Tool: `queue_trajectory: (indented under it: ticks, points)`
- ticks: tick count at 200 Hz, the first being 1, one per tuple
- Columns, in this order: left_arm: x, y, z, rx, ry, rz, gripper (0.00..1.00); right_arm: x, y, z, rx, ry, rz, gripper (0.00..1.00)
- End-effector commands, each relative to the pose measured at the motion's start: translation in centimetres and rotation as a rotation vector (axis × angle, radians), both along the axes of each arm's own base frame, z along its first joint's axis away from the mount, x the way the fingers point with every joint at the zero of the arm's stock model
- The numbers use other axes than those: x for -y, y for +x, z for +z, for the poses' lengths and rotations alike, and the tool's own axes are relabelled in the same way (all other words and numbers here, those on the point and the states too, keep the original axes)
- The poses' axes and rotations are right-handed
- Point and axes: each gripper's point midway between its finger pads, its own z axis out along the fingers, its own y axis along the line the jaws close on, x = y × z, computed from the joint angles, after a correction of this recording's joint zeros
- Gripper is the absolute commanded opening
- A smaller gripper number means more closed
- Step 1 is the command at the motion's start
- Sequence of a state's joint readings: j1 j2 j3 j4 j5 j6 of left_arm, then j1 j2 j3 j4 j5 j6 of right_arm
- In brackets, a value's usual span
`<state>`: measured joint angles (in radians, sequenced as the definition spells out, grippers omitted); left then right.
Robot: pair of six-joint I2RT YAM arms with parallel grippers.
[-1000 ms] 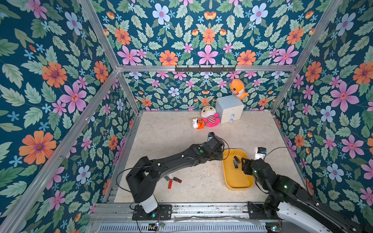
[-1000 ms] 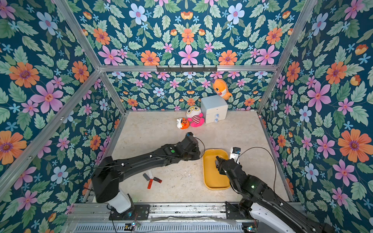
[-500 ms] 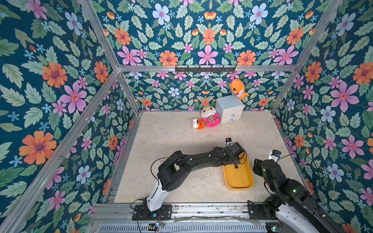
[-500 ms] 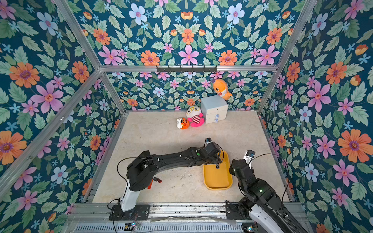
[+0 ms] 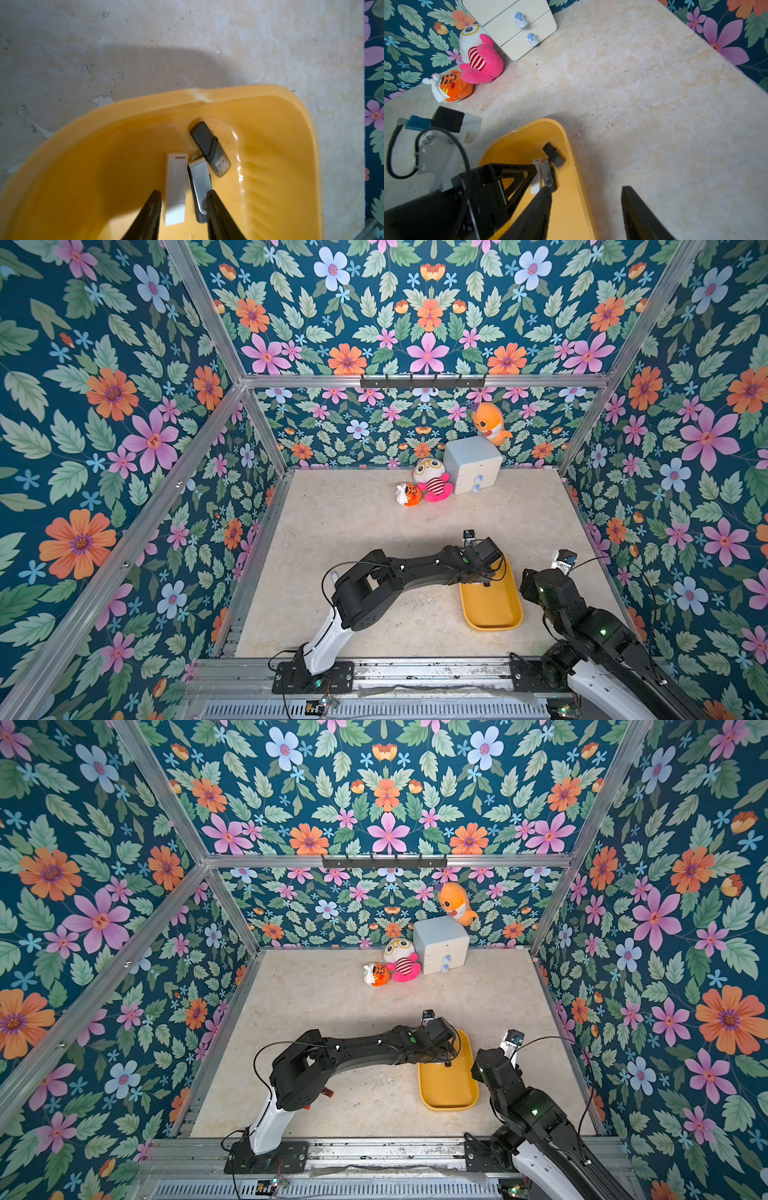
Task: Put the usb flash drive into the storage box
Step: Place the USB flash in the storage box, then pick up the USB flash from the center of the board.
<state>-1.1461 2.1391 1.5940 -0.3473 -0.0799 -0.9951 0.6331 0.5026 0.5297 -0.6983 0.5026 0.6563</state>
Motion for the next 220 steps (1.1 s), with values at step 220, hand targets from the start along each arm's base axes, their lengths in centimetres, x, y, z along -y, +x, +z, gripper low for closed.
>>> queue_trajectory:
  ticks: [220]
  points:
    - [-45.7,0.5,15.4,0.300,0.301,0.571,0.59,-44.4,-7.1,-7.5,-0.240,-0.394,1.243,0.66]
